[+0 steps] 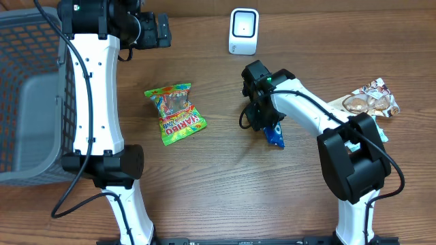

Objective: Scan the item barcode

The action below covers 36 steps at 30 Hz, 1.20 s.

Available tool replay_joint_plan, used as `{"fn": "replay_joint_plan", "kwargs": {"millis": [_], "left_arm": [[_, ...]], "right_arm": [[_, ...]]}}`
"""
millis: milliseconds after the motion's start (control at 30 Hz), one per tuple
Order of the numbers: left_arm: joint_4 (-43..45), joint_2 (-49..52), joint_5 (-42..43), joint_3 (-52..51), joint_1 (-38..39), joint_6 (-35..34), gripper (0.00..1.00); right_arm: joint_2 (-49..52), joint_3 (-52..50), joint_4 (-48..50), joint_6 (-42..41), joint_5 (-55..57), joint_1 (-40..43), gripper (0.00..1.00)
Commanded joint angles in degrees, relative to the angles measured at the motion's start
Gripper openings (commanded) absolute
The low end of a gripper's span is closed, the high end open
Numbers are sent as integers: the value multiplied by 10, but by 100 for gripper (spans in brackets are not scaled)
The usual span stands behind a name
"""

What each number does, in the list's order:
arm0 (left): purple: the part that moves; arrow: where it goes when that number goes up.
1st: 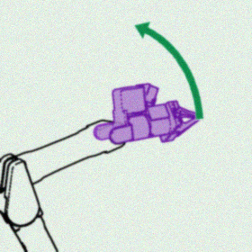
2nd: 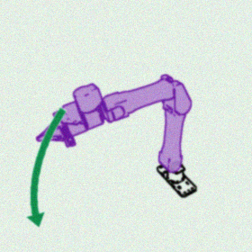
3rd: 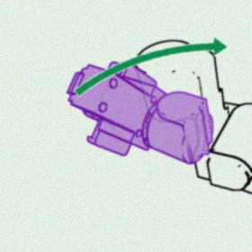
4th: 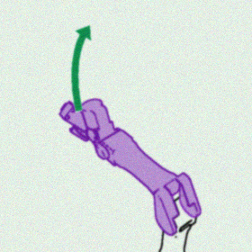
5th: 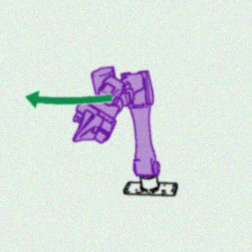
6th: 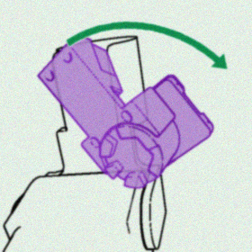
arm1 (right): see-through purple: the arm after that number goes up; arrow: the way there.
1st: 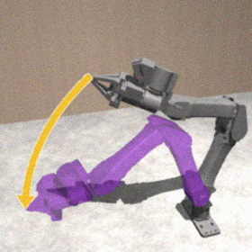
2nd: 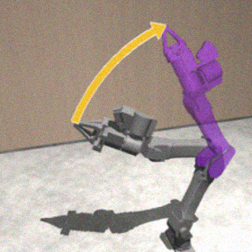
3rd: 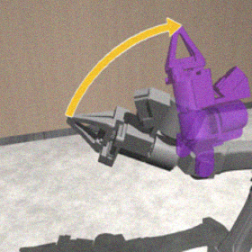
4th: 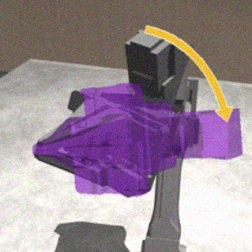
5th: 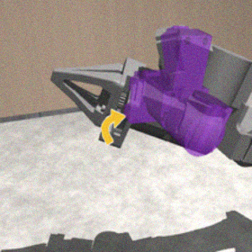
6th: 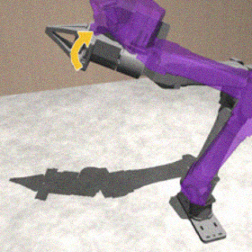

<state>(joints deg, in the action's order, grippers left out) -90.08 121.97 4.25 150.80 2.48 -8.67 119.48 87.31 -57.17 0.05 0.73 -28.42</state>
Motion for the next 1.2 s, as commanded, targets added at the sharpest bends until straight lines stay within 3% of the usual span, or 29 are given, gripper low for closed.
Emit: {"fn": "replay_joint_plan", "kwargs": {"millis": [0,600,933,1167], "left_arm": [[1,5,-2,3,-2,-2,100],[1,6,-2,3,-2,-2,100],[1,6,-2,3,-2,-2,100],[1,5,-2,3,-2,-2,100]], "right_arm": [[-6,-20,5,32,33,7,43],[-36,15,-22,2,223,-47,40],[-36,-74,52,4,233,-33,41],[-36,-83,69,3,210,-34,40]]}}
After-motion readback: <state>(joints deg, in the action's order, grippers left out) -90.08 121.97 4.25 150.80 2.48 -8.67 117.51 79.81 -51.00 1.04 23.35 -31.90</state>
